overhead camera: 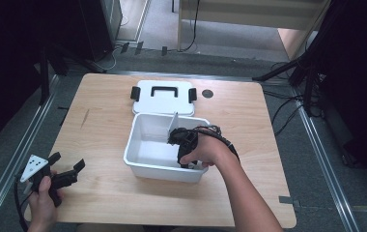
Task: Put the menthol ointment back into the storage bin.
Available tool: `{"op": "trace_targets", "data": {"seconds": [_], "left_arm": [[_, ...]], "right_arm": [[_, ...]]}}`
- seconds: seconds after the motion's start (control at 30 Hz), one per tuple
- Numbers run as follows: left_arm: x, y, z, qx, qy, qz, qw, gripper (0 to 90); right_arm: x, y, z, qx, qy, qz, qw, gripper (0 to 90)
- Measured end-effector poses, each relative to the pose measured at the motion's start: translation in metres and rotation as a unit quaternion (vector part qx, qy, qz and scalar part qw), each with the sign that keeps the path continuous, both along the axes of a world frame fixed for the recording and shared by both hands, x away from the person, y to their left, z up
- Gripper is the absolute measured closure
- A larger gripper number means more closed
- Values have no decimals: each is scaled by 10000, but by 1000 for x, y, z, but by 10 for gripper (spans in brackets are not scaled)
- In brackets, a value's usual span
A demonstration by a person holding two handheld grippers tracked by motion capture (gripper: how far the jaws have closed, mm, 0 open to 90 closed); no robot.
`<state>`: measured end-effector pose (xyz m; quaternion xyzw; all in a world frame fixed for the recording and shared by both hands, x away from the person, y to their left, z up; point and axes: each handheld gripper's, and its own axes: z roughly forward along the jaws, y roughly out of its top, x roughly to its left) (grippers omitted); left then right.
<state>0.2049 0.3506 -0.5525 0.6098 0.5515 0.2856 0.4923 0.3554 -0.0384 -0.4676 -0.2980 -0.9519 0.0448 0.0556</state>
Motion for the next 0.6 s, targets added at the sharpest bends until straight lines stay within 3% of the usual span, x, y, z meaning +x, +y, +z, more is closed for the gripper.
{"op": "trace_targets", "data": {"seconds": [0.43, 0.6], "left_arm": [[0, 0, 0, 11, 3, 4, 10000, 0], [0, 0, 0, 12, 8, 1, 10000, 0]], "right_arm": [[-3, -3, 18, 278, -160, -31, 9995, 419], [-3, -5, 25, 257, -241, -47, 9994, 397]]}}
